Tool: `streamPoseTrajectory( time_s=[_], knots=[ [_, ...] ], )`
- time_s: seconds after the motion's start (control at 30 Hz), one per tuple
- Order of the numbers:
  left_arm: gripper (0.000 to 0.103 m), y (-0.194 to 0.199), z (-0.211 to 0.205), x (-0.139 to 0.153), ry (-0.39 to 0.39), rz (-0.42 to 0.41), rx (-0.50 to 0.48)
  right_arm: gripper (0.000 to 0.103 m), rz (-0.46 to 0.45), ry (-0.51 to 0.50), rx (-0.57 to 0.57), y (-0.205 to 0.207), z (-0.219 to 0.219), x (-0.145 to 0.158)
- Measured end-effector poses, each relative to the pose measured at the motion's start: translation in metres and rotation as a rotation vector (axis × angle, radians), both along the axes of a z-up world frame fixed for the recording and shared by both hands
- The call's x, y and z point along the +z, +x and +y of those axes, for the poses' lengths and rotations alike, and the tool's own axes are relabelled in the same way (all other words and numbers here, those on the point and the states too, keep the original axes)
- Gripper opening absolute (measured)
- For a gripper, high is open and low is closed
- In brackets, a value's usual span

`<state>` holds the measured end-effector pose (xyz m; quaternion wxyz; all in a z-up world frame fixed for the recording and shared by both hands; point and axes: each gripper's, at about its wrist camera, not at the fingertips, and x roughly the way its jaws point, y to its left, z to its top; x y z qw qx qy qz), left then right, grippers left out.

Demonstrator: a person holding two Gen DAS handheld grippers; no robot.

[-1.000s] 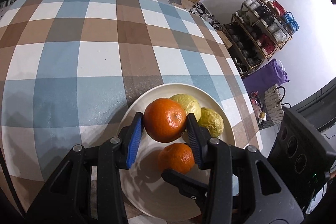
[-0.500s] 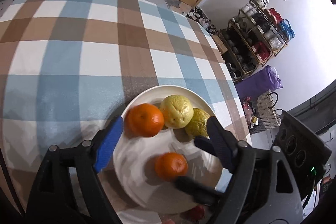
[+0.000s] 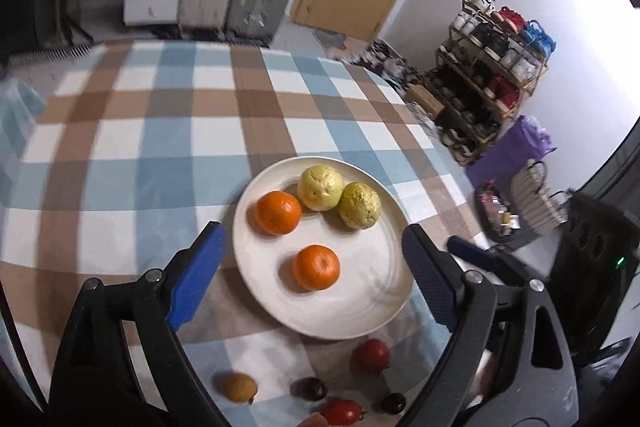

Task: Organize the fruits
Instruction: 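Carry both oranges onto the cream plate and open both tools, then withdraw both tools from the plate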

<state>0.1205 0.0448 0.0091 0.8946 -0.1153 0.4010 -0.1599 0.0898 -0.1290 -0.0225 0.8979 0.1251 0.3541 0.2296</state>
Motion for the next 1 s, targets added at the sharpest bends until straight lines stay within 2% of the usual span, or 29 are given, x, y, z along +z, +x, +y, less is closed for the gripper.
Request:
streamPoseTrajectory(
  time_s=[0.23,0.3,0.33,0.4,0.47,0.53,0.67,1.0],
  knots=[
    [0.088,-0.074,0.001,0.025,0.075,-0.147,0.090,0.092,-0.083,-0.030,-0.033,-0.037,-0.009,0.021],
    [0.092,-0.095,0.003,0.031,0.094,-0.190,0.116,0.092,-0.107,-0.025,-0.039,-0.047,-0.011,0.028],
    [0.100,-0.106,0.003,0.033,0.100,-0.210,0.129,0.092,-0.125,-0.021,-0.046,-0.054,-0.014,0.032],
    [0.102,-0.127,0.002,0.034,0.123,-0.247,0.142,0.098,-0.154,-0.008,-0.060,-0.068,-0.018,0.038],
    [0.102,-0.145,0.001,0.033,0.138,-0.266,0.156,0.100,-0.180,0.006,-0.074,-0.080,-0.022,0.043],
    [0.102,-0.162,0.001,0.029,0.127,-0.268,0.158,0.100,-0.196,0.022,-0.071,-0.093,-0.024,0.046],
    [0.102,-0.187,0.002,0.019,0.166,-0.256,0.173,0.101,-0.194,0.008,-0.058,-0.110,-0.022,0.043],
    [0.102,-0.194,0.012,-0.015,0.133,-0.104,0.182,0.103,-0.137,-0.072,-0.038,-0.132,-0.012,0.018]
  ],
)
